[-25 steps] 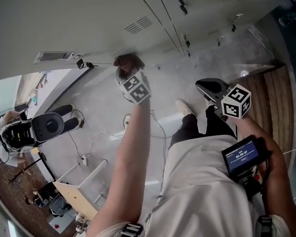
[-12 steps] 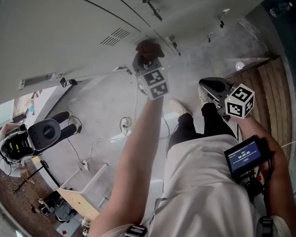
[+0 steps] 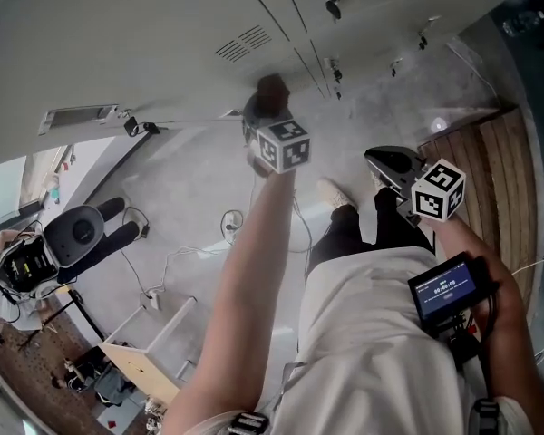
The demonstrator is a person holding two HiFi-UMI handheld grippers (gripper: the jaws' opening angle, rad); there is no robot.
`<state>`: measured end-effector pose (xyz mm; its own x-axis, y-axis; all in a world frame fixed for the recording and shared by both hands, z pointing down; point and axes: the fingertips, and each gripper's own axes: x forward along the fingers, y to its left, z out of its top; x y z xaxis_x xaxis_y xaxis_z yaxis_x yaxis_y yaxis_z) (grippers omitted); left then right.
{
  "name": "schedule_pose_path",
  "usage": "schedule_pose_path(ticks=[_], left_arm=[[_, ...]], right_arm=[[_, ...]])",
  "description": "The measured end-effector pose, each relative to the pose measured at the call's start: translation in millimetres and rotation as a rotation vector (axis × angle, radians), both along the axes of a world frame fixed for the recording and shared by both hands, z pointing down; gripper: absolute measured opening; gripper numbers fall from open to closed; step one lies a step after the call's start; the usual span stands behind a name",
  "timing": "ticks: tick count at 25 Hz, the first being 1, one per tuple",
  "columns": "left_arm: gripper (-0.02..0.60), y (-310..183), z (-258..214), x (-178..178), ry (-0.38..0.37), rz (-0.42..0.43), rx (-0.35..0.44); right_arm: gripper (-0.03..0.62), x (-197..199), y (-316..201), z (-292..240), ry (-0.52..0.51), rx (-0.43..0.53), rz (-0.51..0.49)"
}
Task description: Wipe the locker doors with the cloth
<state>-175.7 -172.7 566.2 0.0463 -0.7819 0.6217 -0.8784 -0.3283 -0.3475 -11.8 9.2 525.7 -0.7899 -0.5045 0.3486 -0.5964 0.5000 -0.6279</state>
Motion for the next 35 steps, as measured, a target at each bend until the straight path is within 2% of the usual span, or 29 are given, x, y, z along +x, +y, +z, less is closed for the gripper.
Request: schedule_pose_path(ticks=[8,10,12,15,19,23,30,35], left_arm=[[0.077,27.1,-1.8,-142.9,0.028,-0.253,0.031],[0.077,31.1,3.5,-165.5,0.058,-0.317,0.026],[0.077,30.2,12.1,-170.8,0.104,-0.374,0.019],[0.077,28.6,21.5,-153.1,0.175,-0.46,0.015],[0.077,19.3,27.1,-104.3,0.187,-0.405,0.03],[0.077,11.5,30.2,-57.6,0.217,-0.386,0.01],[0.077,-2.8,36.9,22.7,0.251,-0.229,-0.003],[0.077,-10.1,33.0,58.8,0.294,-0.046,0.01]], right_arm=[[0.02,-26.0,3.3,4.0,0.002,-0.004,-0.02],[0.02,-27.2,2.1,5.0,0.003,-0.006,-0.029],[0.02,-26.5,1.6,7.1,0.006,-0.011,-0.043],[0.02,-19.7,3.2,9.0,0.015,-0.013,-0.071],[0.02,1.6,4.1,10.4,0.017,-0.018,-0.077],[0.02,26.0,4.2,9.8,0.026,-0.023,-0.066],[0.02,51.1,5.0,5.2,0.052,-0.013,-0.026],[0.02,40.2,16.0,14.5,0.069,-0.028,0.012]])
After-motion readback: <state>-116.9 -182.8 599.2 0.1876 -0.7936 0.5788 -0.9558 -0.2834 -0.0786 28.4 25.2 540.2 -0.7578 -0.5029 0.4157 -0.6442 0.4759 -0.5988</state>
